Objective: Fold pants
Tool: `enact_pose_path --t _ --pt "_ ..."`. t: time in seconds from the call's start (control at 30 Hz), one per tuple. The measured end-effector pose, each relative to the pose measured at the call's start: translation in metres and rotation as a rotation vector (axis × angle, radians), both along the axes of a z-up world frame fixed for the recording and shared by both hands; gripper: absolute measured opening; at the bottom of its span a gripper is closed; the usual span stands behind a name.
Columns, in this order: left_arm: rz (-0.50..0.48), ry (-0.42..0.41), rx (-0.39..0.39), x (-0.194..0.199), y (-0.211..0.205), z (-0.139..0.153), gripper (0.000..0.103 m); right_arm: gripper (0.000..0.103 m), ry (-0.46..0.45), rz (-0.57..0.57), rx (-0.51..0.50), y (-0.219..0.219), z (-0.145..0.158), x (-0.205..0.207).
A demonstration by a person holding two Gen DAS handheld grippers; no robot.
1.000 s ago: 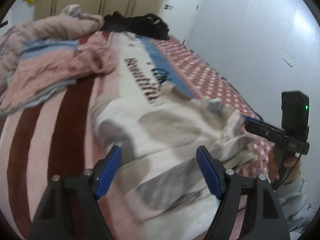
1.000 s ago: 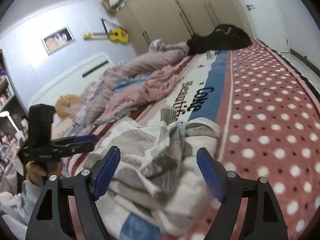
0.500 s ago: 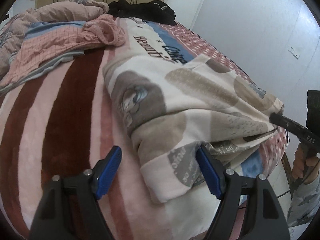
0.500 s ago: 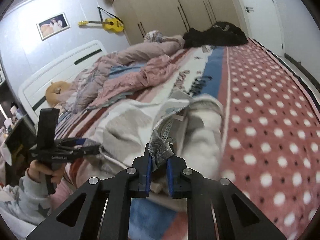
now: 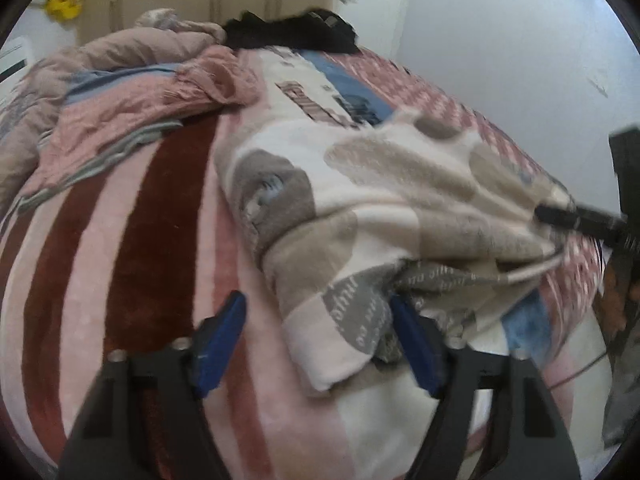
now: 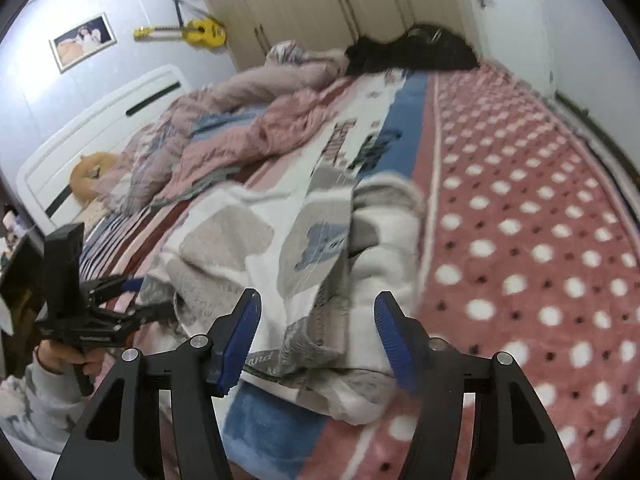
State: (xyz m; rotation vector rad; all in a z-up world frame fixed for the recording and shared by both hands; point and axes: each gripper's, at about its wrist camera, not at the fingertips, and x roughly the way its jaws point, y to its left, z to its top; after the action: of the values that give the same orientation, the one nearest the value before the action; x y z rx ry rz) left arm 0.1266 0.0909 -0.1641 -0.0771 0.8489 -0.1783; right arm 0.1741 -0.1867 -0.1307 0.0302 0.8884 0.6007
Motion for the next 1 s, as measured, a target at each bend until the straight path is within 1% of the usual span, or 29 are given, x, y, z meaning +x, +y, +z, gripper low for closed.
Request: enact_pose_path --t 0.03,0.07,0.1,0.13,0.17,0.2,0.23,0.3,0.37,0.47,0.63,0.7,0.73,0.77,0.8,0.87,0.9,0.93,1.0 --pt "0.001 -0.017 -0.015 -0.003 0.002 0.003 0.043 0.054 -0.017 0.001 -0.017 0.004 -0.001 0.000" --pt "-0.001 -0.033 -0.018 -0.005 0.003 0.006 0.034 0.051 -0.039 0.013 -0.018 0.008 -0.001 -0.003" --pt "-0.001 -0.054 -0.004 -0.009 0.003 0.009 0.031 0.035 -0.050 0.022 -0.007 0.010 0.000 -0.004" --pt "0.003 -0.079 0.019 -0.013 0.003 0.012 0.030 0.015 -0.044 0.030 0.018 0.012 0.001 -0.003" --pt "0.003 -0.103 0.030 -0.016 0.003 0.015 0.022 0.011 -0.033 0.029 0.038 0.013 0.001 -0.001" --pt "0.002 -0.117 0.020 -0.020 0.006 0.017 0.016 0.011 -0.026 0.034 0.059 0.014 0.002 0.000" --pt "0.008 -0.114 0.007 -0.021 0.010 0.017 0.014 0.007 -0.023 0.036 0.073 0.015 0.002 0.003" --pt "0.015 -0.089 -0.030 -0.023 0.019 0.015 0.009 0.005 -0.023 0.028 0.099 0.014 0.004 0.005" --pt "0.004 -0.071 -0.059 -0.026 0.024 0.012 0.007 0.005 -0.030 0.016 0.119 0.011 0.007 0.005" --pt "-0.028 -0.045 -0.068 -0.031 0.024 0.005 0.006 0.005 -0.052 -0.014 0.116 0.003 0.012 -0.002" --pt "-0.045 0.003 -0.054 -0.037 0.021 -0.002 0.006 0.004 -0.023 -0.023 0.129 -0.014 0.007 -0.016" --pt "-0.033 -0.001 -0.058 -0.037 0.023 -0.001 0.008 0.005 0.022 0.004 0.112 -0.014 -0.003 -0.019" --pt "-0.030 -0.001 -0.068 -0.036 0.024 0.001 0.011 0.007 0.034 0.022 0.101 -0.012 -0.007 -0.019" --pt "-0.026 0.003 -0.074 -0.035 0.025 0.003 0.019 0.009 0.040 0.027 0.094 -0.011 -0.008 -0.019" --pt "-0.021 0.003 -0.075 -0.035 0.026 0.005 0.032 0.009 0.046 0.028 0.093 -0.010 -0.009 -0.018" --pt "-0.022 -0.014 -0.075 -0.038 0.026 0.012 0.047 0.018 0.071 0.035 0.116 -0.009 -0.008 -0.015" --pt "-0.026 -0.027 -0.080 -0.040 0.027 0.016 0.048 0.024 0.086 0.043 0.130 -0.008 -0.008 -0.015" --pt "-0.033 -0.038 -0.091 -0.042 0.029 0.021 0.048 0.029 0.097 0.050 0.129 -0.007 -0.009 -0.015" --pt "-0.024 -0.060 -0.111 -0.045 0.034 0.030 0.049 0.030 0.114 0.046 0.108 -0.007 -0.013 -0.018"
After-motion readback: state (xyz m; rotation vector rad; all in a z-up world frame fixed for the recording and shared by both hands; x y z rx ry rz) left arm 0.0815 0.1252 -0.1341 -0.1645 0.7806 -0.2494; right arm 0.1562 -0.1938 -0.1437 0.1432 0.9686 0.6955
